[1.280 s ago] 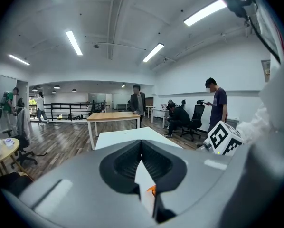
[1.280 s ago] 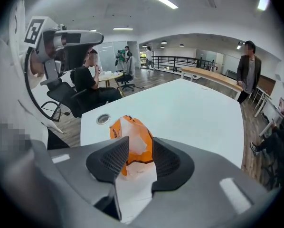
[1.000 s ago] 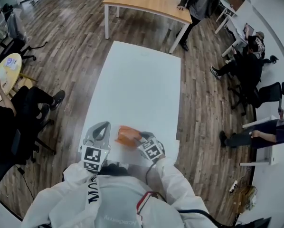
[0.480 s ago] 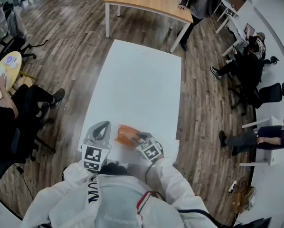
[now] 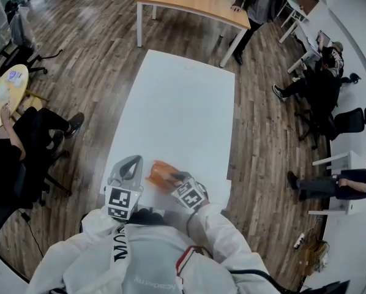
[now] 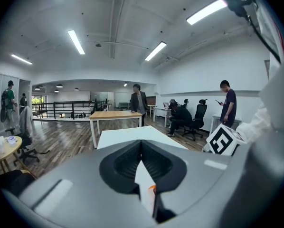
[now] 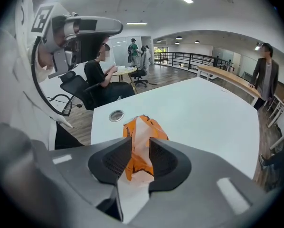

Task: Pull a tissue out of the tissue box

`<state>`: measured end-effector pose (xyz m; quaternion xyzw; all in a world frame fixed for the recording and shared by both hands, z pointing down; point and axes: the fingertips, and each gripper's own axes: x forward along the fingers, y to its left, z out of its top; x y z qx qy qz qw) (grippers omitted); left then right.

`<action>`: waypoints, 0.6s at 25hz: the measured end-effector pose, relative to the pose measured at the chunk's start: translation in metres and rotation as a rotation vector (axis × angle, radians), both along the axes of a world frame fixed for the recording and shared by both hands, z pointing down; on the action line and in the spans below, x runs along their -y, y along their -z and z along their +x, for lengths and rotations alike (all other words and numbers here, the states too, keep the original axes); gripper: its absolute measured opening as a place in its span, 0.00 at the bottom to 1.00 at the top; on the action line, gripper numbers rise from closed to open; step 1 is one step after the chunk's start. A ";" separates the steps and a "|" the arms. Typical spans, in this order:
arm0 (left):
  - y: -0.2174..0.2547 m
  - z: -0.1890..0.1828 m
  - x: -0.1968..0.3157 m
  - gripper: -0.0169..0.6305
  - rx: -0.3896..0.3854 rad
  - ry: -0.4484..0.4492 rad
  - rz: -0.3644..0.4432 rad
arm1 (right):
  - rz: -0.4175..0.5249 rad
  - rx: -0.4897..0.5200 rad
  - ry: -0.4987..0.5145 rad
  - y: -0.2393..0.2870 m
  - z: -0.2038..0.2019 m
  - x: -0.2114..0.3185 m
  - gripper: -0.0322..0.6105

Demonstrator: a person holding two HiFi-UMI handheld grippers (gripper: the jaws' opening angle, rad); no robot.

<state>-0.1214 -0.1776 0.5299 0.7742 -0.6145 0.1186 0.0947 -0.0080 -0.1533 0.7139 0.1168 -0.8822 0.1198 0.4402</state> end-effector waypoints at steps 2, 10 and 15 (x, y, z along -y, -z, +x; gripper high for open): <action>0.001 0.000 0.000 0.03 -0.001 0.003 0.001 | -0.005 -0.008 0.009 -0.003 0.000 0.001 0.23; -0.001 -0.004 0.000 0.03 0.001 0.016 -0.009 | -0.033 -0.037 0.014 -0.015 -0.002 0.003 0.21; -0.005 -0.004 -0.002 0.03 0.001 0.021 -0.017 | -0.034 -0.043 0.019 -0.019 -0.006 0.003 0.19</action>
